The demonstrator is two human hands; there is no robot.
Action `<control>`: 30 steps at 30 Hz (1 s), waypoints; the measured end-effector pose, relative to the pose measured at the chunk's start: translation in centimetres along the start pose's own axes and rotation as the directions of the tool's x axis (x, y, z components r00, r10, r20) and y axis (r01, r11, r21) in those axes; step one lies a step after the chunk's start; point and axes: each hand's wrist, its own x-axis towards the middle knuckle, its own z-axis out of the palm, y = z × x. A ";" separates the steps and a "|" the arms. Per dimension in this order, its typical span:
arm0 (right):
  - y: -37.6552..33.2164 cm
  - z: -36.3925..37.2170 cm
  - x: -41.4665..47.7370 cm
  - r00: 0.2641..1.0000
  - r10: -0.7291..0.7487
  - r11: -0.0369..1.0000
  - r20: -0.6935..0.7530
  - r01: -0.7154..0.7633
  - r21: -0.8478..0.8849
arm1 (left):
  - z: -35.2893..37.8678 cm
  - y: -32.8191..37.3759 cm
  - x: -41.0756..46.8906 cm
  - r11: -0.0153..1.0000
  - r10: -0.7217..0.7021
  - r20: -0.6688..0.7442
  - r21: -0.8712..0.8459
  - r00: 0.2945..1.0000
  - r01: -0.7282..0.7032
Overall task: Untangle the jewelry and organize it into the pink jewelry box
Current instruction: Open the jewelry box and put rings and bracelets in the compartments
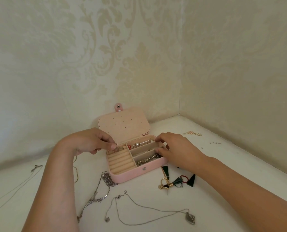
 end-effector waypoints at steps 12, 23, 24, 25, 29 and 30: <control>0.3 0.3 0.1 1.000 -0.008 1.000 -0.016 0.008 0.011 | -0.1 -0.5 0.1 0.998 -0.046 0.020 0.035 0.999 0.045; 0.4 0.3 0.1 1.000 -0.018 1.000 -0.017 0.018 0.003 | 0.3 -0.4 1.0 0.995 -0.069 -0.013 0.076 0.998 0.070; 0.4 0.3 0.1 1.000 -0.020 1.000 -0.020 0.020 0.001 | 0.4 -0.4 1.1 0.994 -0.075 -0.014 0.084 0.997 0.076; 0.4 0.3 0.2 1.000 -0.019 1.000 -0.021 0.019 0.002 | 0.4 -0.3 1.2 0.993 -0.081 -0.017 0.087 0.997 0.082; 0.5 0.4 0.2 1.000 -0.018 1.000 -0.017 0.018 0.002 | 0.6 -0.2 1.3 0.989 -0.104 -0.034 0.102 0.994 0.107; 0.5 0.4 0.2 1.000 -0.020 1.000 -0.012 0.020 0.000 | 0.6 -0.2 1.3 0.988 -0.108 -0.038 0.105 0.993 0.111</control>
